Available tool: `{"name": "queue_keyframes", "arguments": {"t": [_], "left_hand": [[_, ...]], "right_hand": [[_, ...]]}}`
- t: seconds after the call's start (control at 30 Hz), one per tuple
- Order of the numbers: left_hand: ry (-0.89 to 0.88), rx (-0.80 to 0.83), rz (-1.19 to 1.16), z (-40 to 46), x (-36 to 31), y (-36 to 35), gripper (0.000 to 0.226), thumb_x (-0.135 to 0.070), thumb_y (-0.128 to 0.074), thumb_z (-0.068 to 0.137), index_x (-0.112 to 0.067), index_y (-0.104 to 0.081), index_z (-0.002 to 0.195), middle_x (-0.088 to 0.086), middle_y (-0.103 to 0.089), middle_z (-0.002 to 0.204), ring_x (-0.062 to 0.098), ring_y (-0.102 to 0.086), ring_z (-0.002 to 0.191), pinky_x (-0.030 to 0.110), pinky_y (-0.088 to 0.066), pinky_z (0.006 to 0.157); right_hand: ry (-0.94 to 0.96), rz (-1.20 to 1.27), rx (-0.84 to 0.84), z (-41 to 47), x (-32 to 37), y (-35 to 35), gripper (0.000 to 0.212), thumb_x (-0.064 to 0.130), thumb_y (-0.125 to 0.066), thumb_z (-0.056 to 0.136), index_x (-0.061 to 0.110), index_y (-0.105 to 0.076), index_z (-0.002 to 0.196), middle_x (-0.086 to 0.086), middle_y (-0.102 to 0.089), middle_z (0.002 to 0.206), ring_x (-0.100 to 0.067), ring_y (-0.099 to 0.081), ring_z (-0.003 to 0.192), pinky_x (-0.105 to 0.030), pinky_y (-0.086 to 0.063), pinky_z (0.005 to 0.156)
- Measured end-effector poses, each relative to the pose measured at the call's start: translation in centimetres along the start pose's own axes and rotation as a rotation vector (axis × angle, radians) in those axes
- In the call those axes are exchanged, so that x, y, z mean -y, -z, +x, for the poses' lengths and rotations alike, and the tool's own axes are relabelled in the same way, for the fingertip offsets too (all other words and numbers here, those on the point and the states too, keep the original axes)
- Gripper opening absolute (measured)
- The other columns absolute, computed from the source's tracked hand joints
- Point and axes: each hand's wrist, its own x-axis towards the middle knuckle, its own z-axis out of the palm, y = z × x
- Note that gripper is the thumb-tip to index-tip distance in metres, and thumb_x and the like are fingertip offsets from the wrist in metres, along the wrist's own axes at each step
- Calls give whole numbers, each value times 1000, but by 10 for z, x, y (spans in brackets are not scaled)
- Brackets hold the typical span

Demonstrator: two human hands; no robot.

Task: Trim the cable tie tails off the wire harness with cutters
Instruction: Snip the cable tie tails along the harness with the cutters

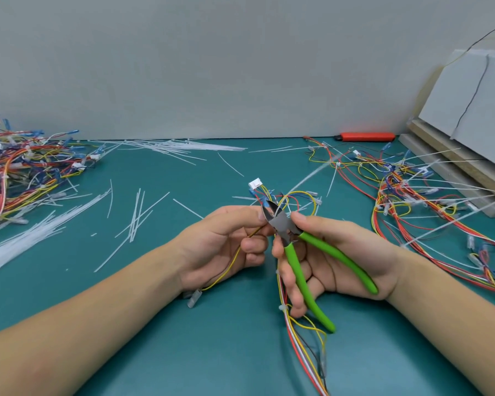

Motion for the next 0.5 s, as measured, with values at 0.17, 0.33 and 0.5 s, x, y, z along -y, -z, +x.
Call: {"name": "queue_keyframes", "arguments": {"t": [0.17, 0.33, 0.5], "left_hand": [[1, 0, 16, 0, 0, 0, 23, -25, -64, 90, -7, -57, 103, 12, -55, 82, 6, -40, 54, 22, -36, 59], [-5, -13, 14, 0, -1, -1, 28, -24, -64, 91, -5, -53, 109, 14, -51, 84, 7, -40, 55, 23, -36, 59], [-20, -12, 1, 0, -1, -3, 18, -21, -67, 89, -7, -60, 97, 2, -50, 75, 4, -38, 53, 21, -37, 57]], "right_hand": [[-1, -16, -17, -1, 0, -1, 48, 54, -54, 98, 10, -68, 108, -18, -70, 92, -36, -73, 80, -51, -60, 84], [7, -19, -14, -2, 2, -3, 47, 55, -57, 96, 10, -68, 107, -17, -69, 89, -34, -73, 77, -50, -60, 81], [26, -70, -56, 0, 1, -9, 45, 61, -57, 97, 16, -63, 95, -8, -56, 73, -22, -56, 56, -38, -57, 62]]}}
